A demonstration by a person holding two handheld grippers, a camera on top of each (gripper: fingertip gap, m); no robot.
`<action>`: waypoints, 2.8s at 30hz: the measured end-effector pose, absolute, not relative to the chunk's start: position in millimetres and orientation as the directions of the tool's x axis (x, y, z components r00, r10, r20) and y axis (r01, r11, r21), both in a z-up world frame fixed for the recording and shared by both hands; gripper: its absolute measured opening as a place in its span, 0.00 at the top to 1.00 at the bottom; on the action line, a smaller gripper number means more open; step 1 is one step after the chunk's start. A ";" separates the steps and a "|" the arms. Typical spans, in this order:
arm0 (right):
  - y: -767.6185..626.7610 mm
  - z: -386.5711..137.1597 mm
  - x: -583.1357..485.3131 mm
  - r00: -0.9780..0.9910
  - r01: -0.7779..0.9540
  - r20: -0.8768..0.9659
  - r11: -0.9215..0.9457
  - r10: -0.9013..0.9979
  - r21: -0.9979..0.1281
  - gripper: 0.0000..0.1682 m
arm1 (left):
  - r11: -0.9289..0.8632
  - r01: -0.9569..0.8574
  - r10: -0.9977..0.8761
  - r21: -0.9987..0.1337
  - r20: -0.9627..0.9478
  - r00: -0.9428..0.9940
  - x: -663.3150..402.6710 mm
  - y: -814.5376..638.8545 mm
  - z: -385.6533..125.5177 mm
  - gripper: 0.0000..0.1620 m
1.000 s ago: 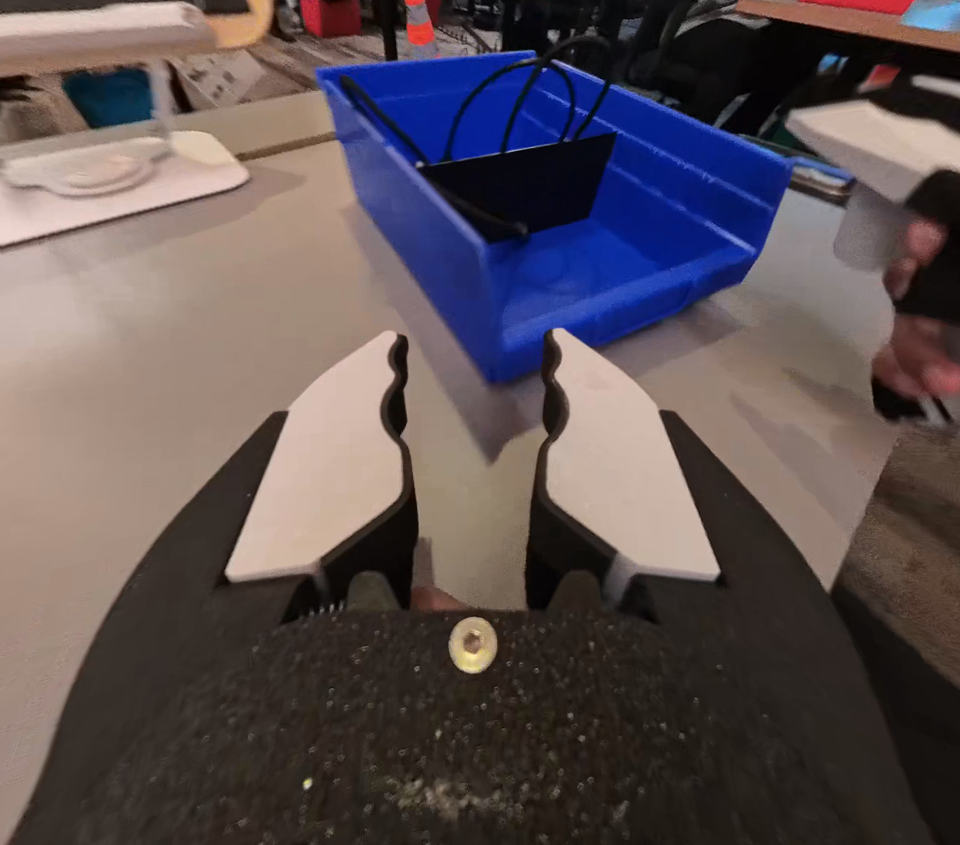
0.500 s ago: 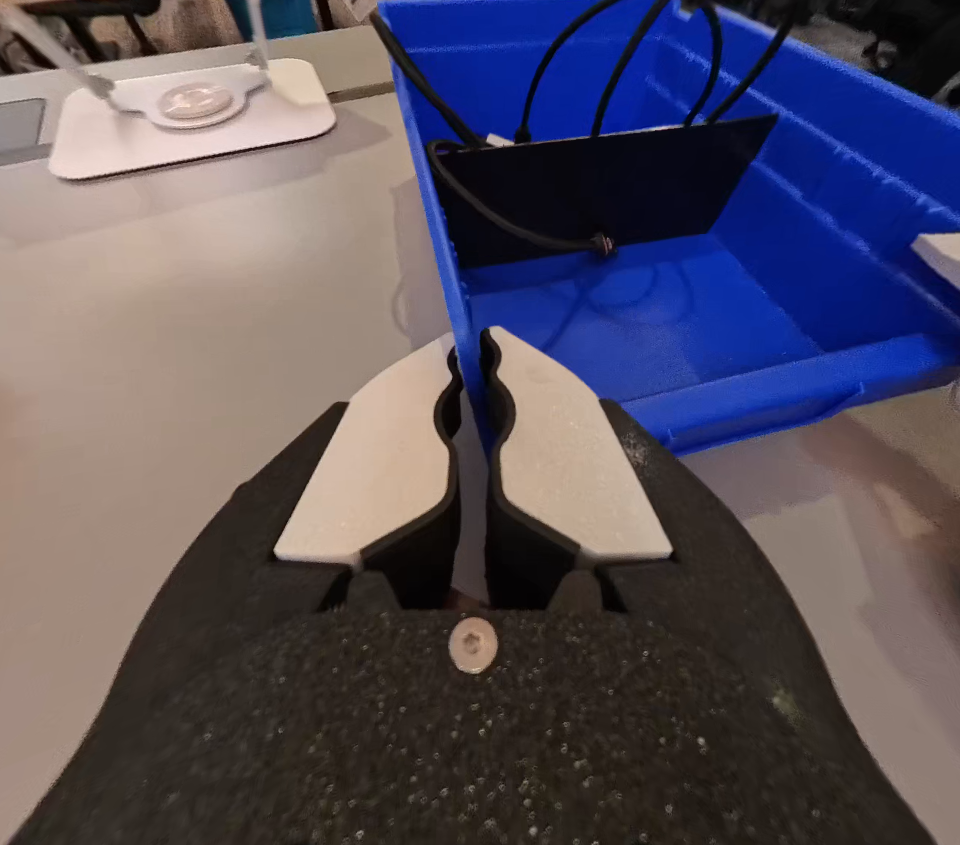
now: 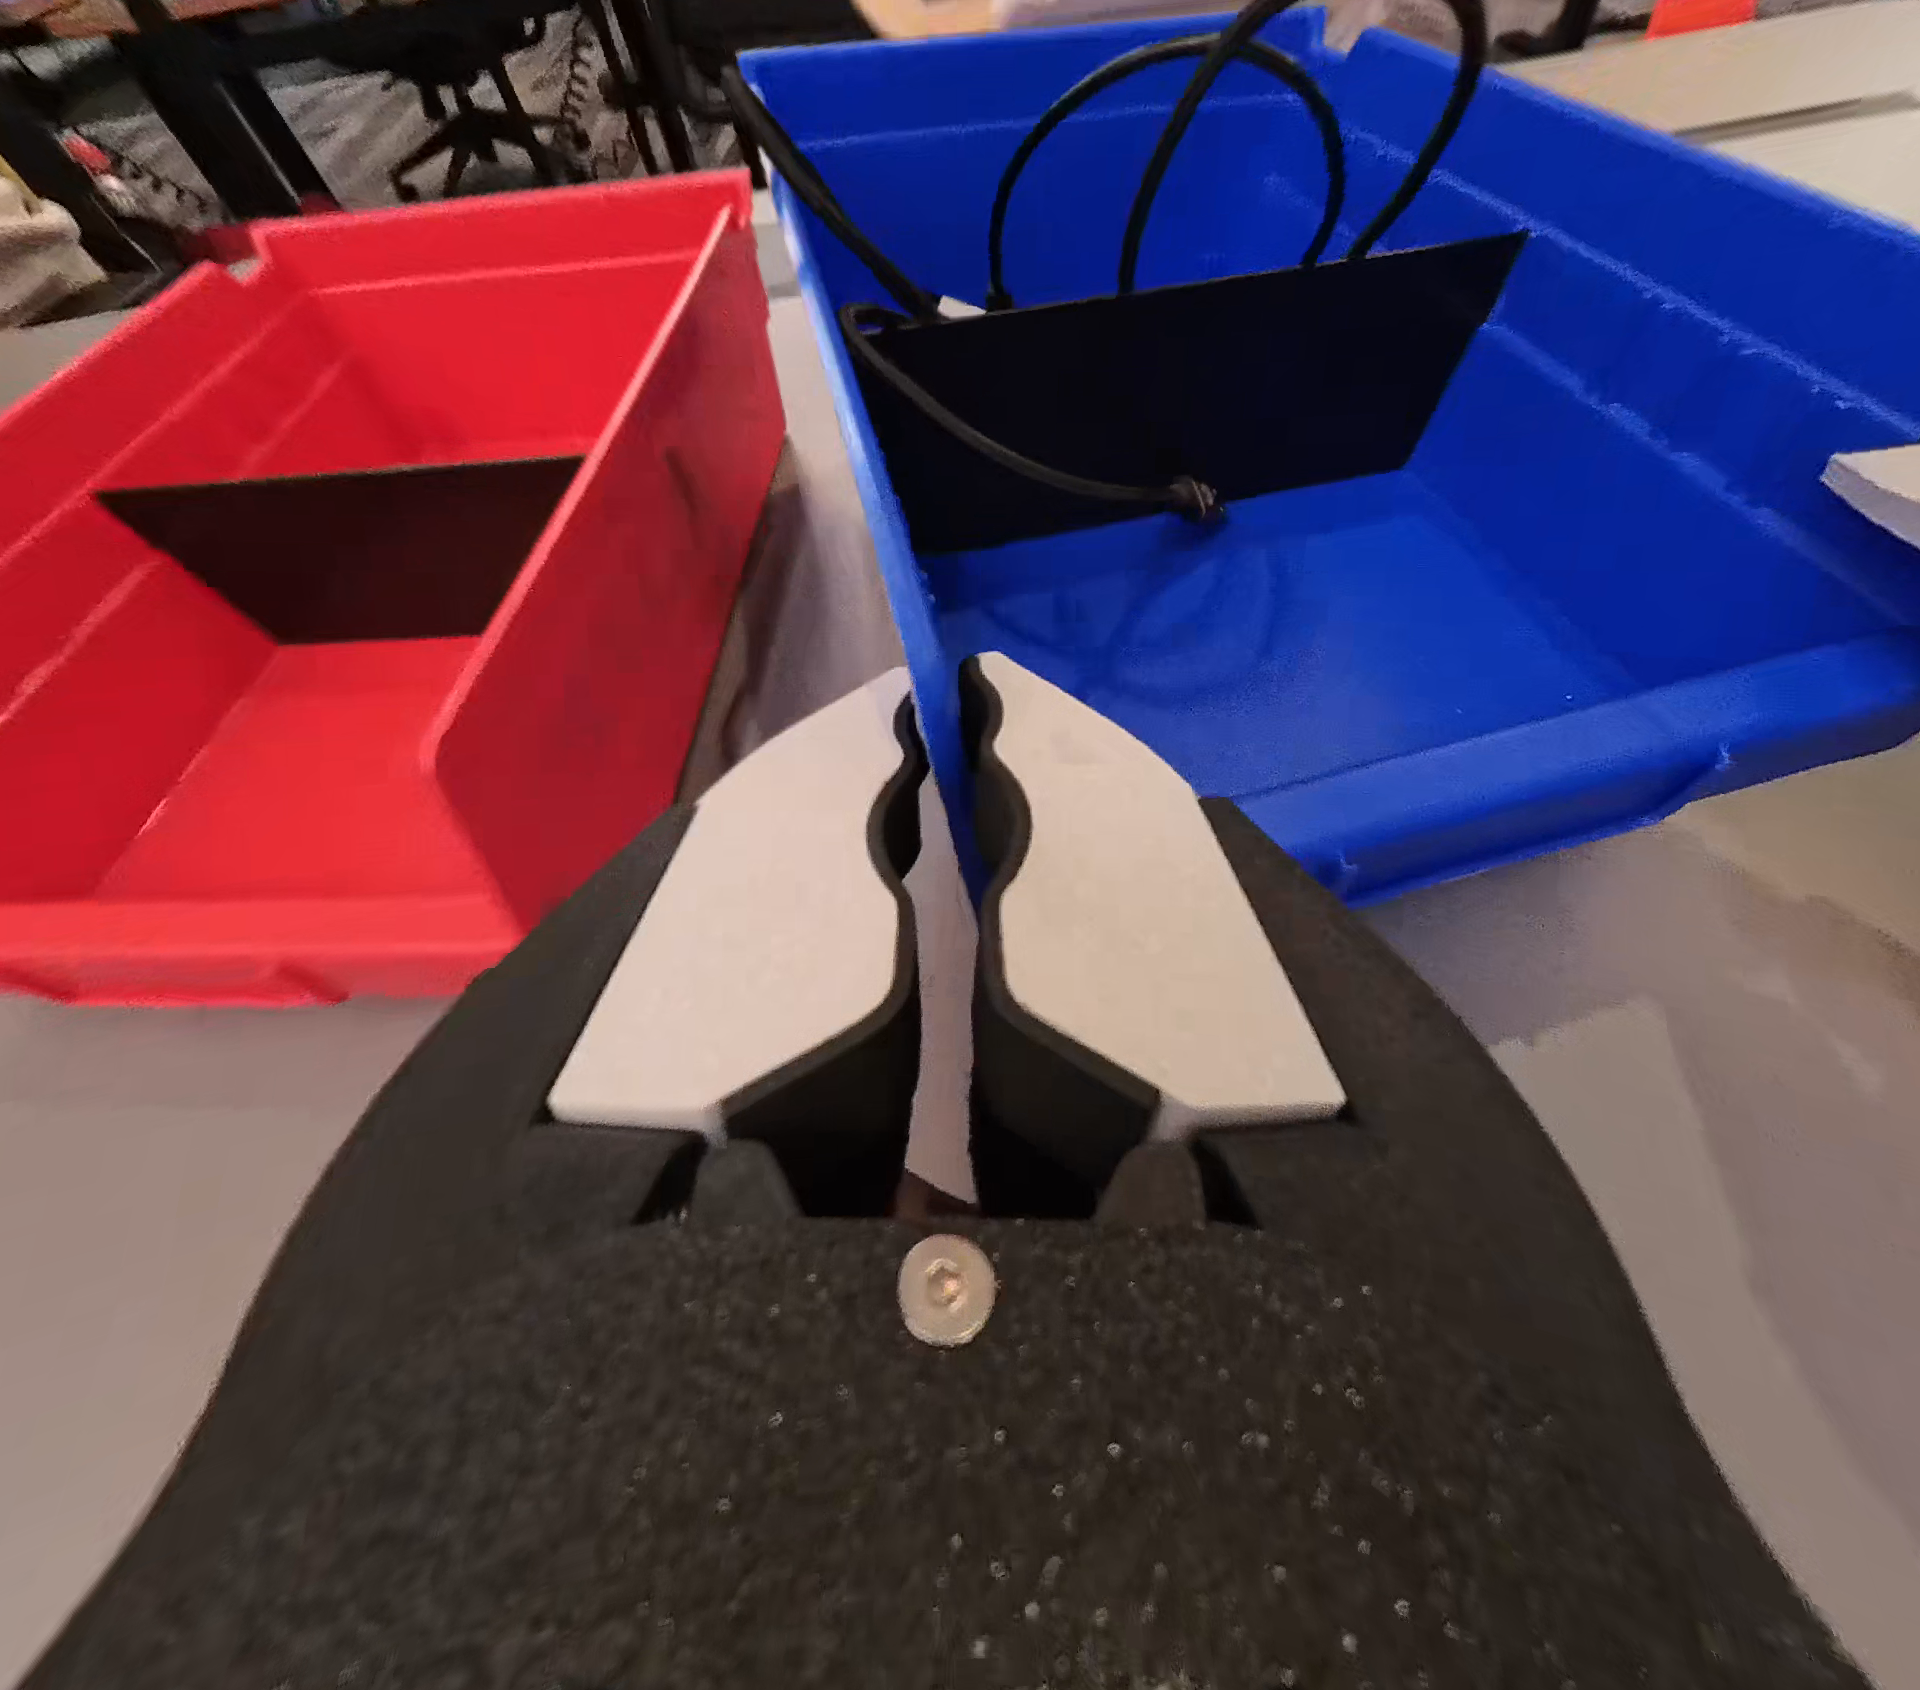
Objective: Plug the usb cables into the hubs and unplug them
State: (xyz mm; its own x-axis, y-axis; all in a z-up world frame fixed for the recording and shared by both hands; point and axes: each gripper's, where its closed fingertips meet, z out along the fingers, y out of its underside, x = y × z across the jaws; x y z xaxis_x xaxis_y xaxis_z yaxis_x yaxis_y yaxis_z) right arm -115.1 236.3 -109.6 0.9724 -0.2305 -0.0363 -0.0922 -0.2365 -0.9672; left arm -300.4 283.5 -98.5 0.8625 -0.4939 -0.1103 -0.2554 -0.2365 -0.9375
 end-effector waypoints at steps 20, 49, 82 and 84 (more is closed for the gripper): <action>172.0 -97.3 -114.2 0.980 0.200 0.196 -0.125 0.039 -0.972 0.77 | -0.214 -0.202 -0.381 -0.956 -0.108 0.918 -506.8 338.2 -90.7 0.77; 277.0 -120.7 -406.1 0.983 -0.024 -0.084 -0.339 0.163 -0.940 0.88 | -0.328 -0.064 -0.202 -0.942 0.004 0.979 -604.0 282.6 -119.8 0.97; 71.3 32.6 94.6 0.832 -0.122 -0.177 0.138 -0.527 -0.983 1.00 | 0.141 -0.077 -0.694 -0.987 -0.154 0.703 -83.6 176.0 41.7 0.98; 56.6 0.9 127.5 0.812 -0.188 -0.218 0.110 -0.542 -0.976 0.99 | 0.121 -0.116 -0.703 -0.986 -0.168 0.691 -44.2 165.8 15.9 0.98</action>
